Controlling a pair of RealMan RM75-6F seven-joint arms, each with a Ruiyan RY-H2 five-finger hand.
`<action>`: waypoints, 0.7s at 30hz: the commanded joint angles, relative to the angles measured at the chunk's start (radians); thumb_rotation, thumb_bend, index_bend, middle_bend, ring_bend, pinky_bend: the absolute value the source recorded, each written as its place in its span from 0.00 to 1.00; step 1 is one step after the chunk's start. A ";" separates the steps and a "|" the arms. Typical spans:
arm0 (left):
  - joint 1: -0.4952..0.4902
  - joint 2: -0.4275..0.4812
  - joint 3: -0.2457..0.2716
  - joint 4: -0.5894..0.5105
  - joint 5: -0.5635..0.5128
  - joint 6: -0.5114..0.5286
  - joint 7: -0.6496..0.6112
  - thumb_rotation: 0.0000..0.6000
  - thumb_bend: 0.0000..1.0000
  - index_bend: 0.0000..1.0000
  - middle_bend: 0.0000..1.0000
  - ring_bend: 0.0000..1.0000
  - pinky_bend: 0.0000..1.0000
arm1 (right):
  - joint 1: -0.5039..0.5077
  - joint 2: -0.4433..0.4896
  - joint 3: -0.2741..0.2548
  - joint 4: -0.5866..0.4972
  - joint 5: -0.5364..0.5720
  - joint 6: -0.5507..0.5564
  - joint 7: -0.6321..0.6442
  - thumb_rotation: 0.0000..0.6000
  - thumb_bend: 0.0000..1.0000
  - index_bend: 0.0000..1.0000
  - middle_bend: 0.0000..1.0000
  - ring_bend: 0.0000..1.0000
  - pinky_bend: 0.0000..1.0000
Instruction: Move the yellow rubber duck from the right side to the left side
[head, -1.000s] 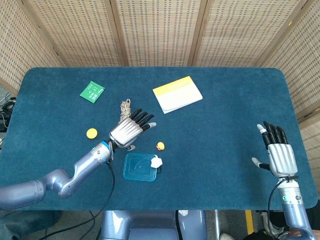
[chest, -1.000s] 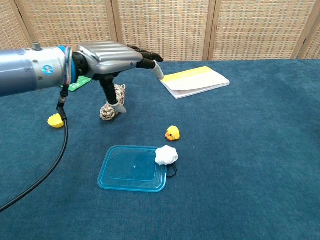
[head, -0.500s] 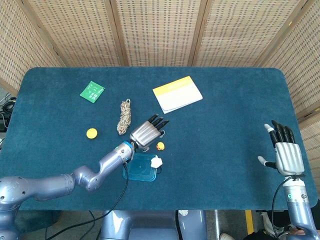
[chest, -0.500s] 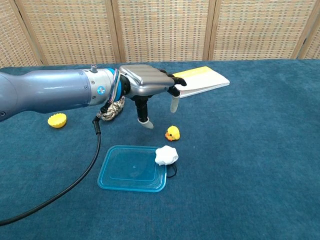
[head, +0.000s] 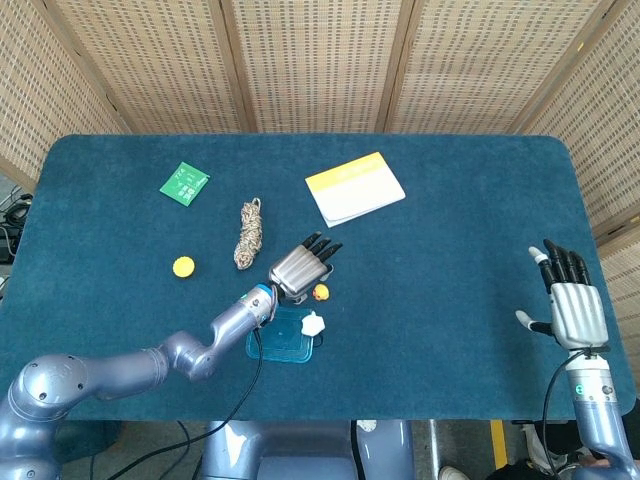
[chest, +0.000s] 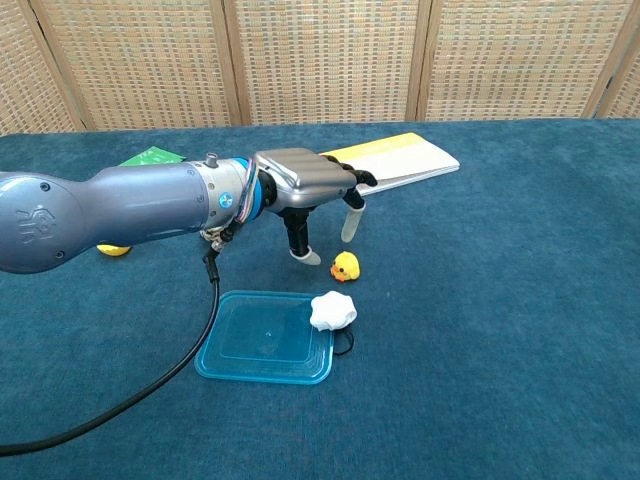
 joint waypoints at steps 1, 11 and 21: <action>-0.014 -0.030 0.005 0.048 0.018 -0.013 -0.034 1.00 0.25 0.43 0.00 0.00 0.00 | 0.000 -0.002 0.005 0.004 0.002 -0.007 0.000 1.00 0.00 0.10 0.00 0.00 0.00; -0.034 -0.078 0.014 0.126 0.065 -0.027 -0.120 1.00 0.25 0.44 0.00 0.00 0.00 | -0.004 -0.007 0.023 0.019 0.011 -0.033 0.001 1.00 0.00 0.10 0.00 0.00 0.00; -0.052 -0.128 0.017 0.184 0.083 -0.037 -0.151 1.00 0.30 0.50 0.00 0.00 0.00 | -0.008 -0.007 0.035 0.029 0.012 -0.052 0.014 1.00 0.00 0.10 0.00 0.00 0.00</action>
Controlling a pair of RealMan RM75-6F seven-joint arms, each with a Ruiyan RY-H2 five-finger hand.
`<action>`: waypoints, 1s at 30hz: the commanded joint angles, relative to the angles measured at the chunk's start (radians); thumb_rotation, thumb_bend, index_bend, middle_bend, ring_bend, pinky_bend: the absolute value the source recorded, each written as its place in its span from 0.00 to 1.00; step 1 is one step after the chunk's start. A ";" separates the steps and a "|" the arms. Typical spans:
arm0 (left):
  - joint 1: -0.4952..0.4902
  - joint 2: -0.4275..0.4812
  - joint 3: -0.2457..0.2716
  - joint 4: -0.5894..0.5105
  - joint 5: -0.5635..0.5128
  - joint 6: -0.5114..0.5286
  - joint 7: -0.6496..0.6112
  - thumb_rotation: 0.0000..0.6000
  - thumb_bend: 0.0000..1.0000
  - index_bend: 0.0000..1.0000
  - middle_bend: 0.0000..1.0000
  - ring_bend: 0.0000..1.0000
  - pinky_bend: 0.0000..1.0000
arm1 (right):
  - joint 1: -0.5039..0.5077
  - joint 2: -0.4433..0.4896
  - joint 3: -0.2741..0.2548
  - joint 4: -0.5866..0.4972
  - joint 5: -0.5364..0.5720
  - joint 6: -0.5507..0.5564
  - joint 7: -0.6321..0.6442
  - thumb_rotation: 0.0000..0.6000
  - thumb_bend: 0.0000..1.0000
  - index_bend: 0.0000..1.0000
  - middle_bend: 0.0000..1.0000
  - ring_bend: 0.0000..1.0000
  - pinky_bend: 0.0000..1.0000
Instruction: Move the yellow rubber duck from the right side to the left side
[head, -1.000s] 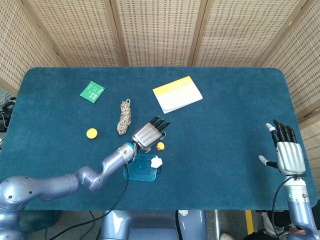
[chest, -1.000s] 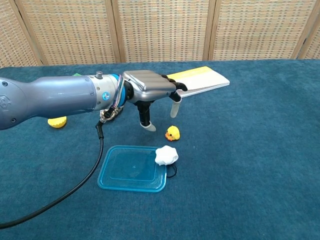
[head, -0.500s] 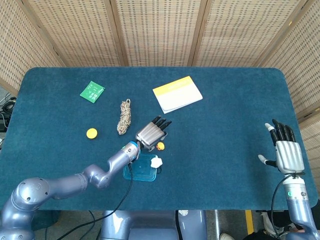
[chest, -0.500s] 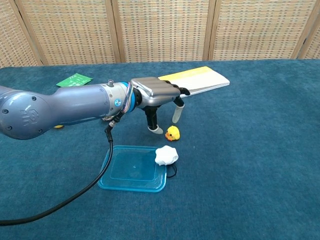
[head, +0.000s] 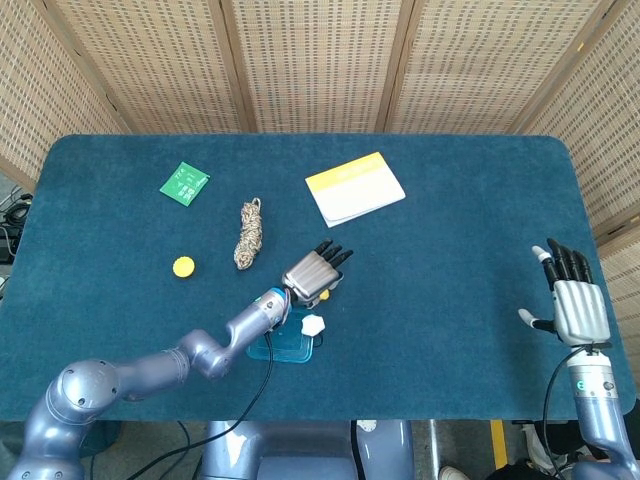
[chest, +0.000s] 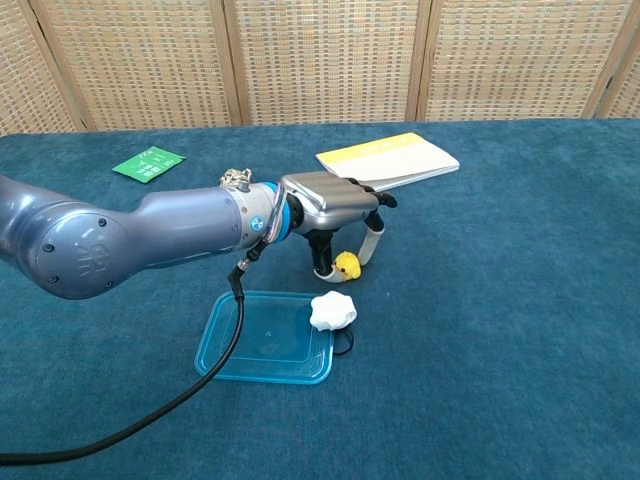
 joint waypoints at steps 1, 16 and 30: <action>-0.004 -0.009 0.000 0.012 0.001 -0.001 -0.002 1.00 0.30 0.51 0.00 0.00 0.00 | -0.001 0.000 0.003 0.002 0.000 -0.003 0.004 1.00 0.00 0.10 0.00 0.00 0.00; 0.009 0.082 -0.016 -0.086 -0.039 0.042 0.069 1.00 0.31 0.59 0.00 0.00 0.00 | -0.008 0.003 0.015 0.003 -0.004 -0.013 0.012 1.00 0.00 0.11 0.00 0.00 0.00; 0.229 0.425 0.038 -0.352 -0.051 0.222 -0.004 1.00 0.32 0.59 0.00 0.00 0.00 | -0.012 -0.002 0.007 -0.015 -0.028 -0.014 -0.008 1.00 0.00 0.11 0.00 0.00 0.00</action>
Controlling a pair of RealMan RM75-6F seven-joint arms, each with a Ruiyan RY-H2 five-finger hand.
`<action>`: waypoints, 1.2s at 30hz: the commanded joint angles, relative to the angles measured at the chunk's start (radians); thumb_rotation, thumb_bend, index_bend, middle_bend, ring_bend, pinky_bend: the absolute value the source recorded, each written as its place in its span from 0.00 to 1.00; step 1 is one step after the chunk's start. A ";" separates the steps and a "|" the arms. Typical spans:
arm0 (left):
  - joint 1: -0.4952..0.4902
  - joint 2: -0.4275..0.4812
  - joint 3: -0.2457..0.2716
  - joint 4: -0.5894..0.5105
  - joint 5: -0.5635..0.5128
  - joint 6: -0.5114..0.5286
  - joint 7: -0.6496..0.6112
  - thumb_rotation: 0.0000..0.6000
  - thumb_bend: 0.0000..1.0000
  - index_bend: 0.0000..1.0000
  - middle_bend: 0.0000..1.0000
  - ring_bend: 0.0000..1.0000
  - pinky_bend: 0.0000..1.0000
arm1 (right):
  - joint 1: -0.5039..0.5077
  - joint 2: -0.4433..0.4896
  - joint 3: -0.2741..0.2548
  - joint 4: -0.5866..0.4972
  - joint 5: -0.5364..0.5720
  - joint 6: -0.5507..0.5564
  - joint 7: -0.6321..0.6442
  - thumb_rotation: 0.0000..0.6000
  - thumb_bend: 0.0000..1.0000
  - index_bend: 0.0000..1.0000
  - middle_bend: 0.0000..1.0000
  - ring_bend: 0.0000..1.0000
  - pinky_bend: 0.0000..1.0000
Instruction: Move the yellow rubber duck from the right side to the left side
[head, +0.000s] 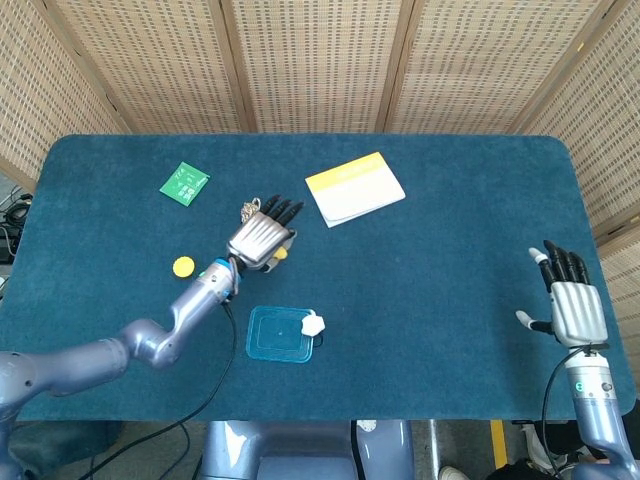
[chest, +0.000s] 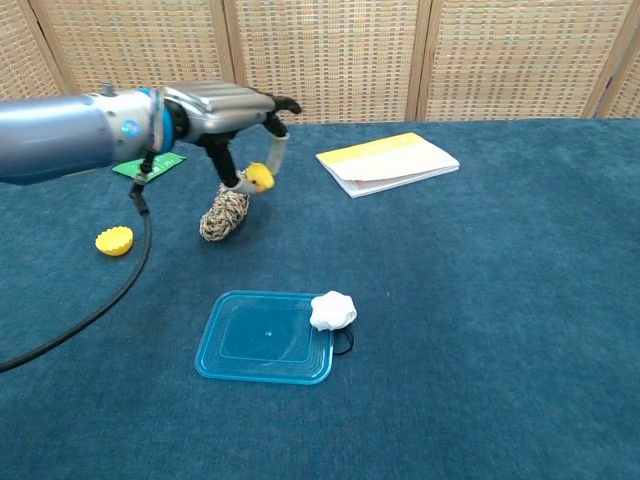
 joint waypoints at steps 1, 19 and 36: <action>0.099 0.092 0.055 -0.047 0.046 0.071 -0.084 1.00 0.32 0.59 0.00 0.00 0.00 | -0.001 0.000 -0.003 -0.004 -0.005 -0.001 -0.004 1.00 0.00 0.11 0.00 0.00 0.00; 0.263 0.102 0.164 0.181 0.190 0.072 -0.412 1.00 0.32 0.59 0.00 0.00 0.00 | -0.007 -0.004 -0.011 -0.046 -0.038 0.022 -0.049 1.00 0.00 0.11 0.00 0.00 0.00; 0.257 0.041 0.151 0.287 0.207 0.008 -0.434 1.00 0.32 0.58 0.00 0.00 0.00 | -0.011 -0.003 -0.007 -0.038 -0.034 0.016 -0.044 1.00 0.00 0.12 0.00 0.00 0.00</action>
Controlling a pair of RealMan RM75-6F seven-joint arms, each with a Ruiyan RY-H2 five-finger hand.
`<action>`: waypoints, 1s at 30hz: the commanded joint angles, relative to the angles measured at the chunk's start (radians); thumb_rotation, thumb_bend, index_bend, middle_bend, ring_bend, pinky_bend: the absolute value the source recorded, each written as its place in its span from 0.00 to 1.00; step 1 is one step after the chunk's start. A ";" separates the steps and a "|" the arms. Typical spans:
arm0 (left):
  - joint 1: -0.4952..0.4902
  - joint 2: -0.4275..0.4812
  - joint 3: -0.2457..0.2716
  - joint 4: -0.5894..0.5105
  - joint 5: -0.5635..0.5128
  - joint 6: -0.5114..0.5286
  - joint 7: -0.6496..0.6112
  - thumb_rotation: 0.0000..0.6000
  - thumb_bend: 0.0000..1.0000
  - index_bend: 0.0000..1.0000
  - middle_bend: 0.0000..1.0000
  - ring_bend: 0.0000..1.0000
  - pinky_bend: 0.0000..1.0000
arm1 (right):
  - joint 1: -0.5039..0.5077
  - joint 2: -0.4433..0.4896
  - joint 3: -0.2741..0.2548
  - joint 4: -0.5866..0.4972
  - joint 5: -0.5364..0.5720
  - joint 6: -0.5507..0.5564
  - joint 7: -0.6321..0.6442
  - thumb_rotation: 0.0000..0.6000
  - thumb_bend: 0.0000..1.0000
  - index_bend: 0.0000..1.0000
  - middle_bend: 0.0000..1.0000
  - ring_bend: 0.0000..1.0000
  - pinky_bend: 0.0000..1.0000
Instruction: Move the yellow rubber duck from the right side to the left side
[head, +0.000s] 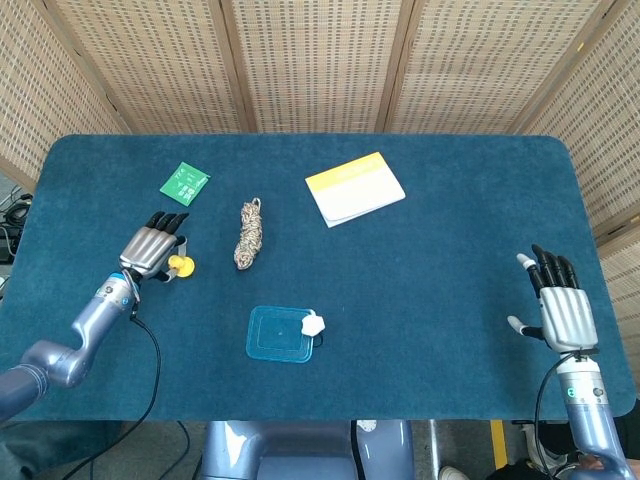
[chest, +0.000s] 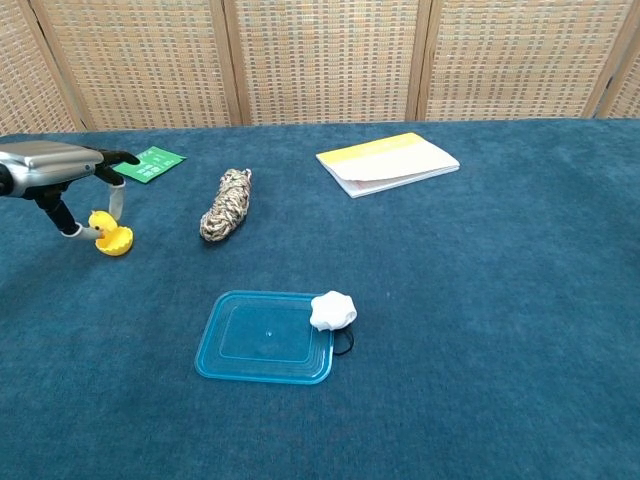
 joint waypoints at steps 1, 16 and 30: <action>-0.001 -0.008 -0.002 0.011 0.008 -0.002 -0.007 1.00 0.32 0.58 0.00 0.00 0.00 | 0.000 0.000 0.000 0.000 0.000 0.000 0.000 1.00 0.00 0.12 0.00 0.00 0.00; -0.002 -0.027 -0.009 0.019 0.026 -0.016 -0.016 1.00 0.26 0.32 0.00 0.00 0.00 | -0.001 0.002 0.002 0.000 0.001 -0.004 0.004 1.00 0.00 0.12 0.00 0.00 0.00; 0.167 0.209 -0.084 -0.291 0.017 0.318 -0.109 1.00 0.09 0.00 0.00 0.00 0.00 | -0.008 0.009 0.003 -0.012 -0.008 0.010 0.003 1.00 0.00 0.12 0.00 0.00 0.00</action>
